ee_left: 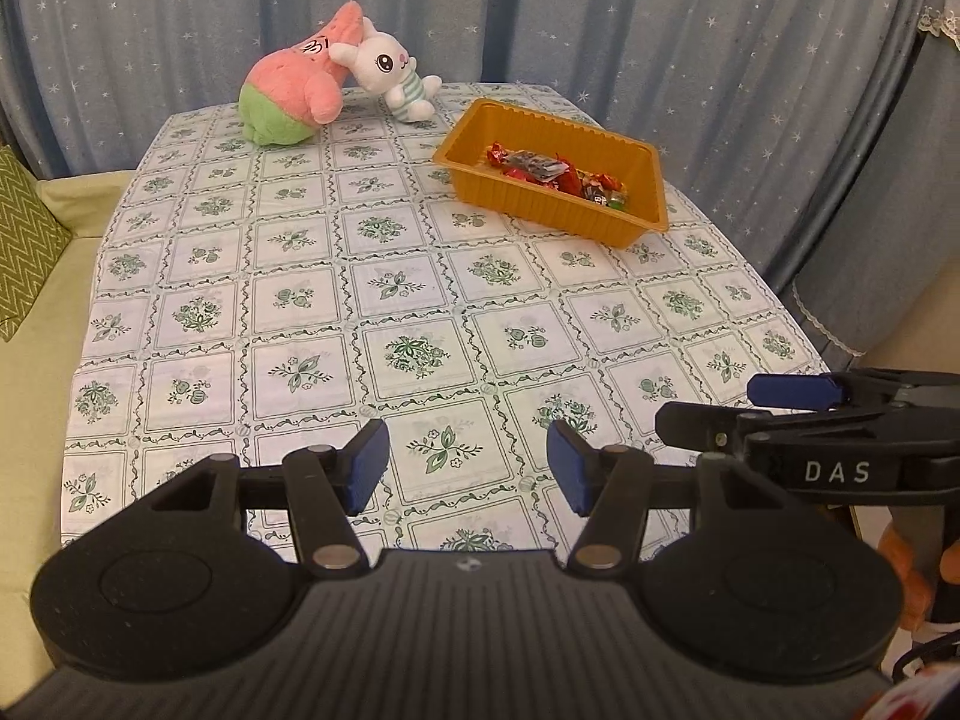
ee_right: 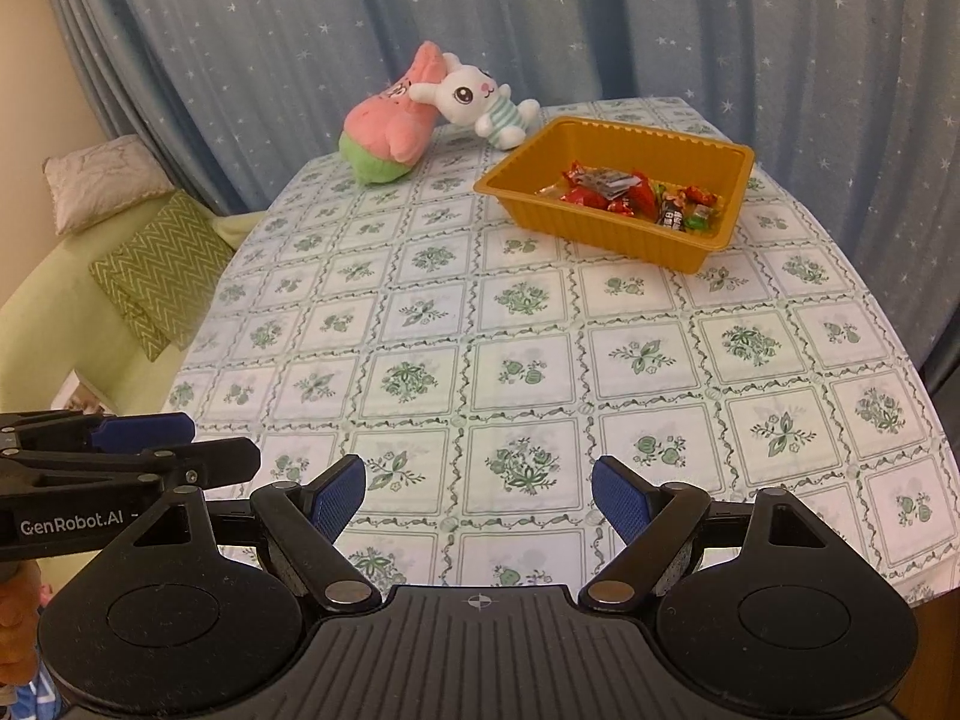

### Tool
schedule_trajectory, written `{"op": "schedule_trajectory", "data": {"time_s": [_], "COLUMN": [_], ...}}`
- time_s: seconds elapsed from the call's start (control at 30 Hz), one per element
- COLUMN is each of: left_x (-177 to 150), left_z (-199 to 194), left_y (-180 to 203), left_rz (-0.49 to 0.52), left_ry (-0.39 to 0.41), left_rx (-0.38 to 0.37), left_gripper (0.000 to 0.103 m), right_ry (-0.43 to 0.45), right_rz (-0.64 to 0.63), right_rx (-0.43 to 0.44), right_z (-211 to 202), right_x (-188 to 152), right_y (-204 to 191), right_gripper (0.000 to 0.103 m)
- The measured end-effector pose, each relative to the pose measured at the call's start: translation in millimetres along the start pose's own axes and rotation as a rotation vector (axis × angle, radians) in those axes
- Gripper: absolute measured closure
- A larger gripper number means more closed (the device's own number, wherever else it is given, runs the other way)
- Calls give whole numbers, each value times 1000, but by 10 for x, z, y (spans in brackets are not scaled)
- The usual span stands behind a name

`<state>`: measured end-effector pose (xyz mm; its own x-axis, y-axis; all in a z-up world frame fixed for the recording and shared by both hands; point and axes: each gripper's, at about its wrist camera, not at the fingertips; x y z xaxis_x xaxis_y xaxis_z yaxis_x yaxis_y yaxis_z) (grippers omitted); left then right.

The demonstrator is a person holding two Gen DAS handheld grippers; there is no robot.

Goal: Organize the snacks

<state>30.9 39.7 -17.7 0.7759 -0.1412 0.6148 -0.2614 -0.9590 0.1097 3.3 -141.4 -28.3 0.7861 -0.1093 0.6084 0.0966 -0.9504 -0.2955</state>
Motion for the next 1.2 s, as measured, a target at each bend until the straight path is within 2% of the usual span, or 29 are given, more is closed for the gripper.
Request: {"op": "schedule_trajectory", "data": {"time_s": [1.2], "left_x": [-13], "left_z": [-30], "left_y": [26], "left_rz": [-1], "left_ry": [3], "left_rx": [-6], "left_gripper": [47], "right_ry": [4], "right_rz": [-2], "right_rx": [7], "right_z": [-37], "right_x": [-14], "right_y": [-16], "right_gripper": [21]}}
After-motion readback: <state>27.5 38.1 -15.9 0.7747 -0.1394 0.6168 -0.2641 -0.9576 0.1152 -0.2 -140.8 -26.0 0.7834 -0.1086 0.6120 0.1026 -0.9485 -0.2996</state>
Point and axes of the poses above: each gripper's, at about its wrist camera, not at the fingertips, and z roughly the way its jaws point, y to its right, x to its top, and after that the axes turned 1 degree about -z, right-handed
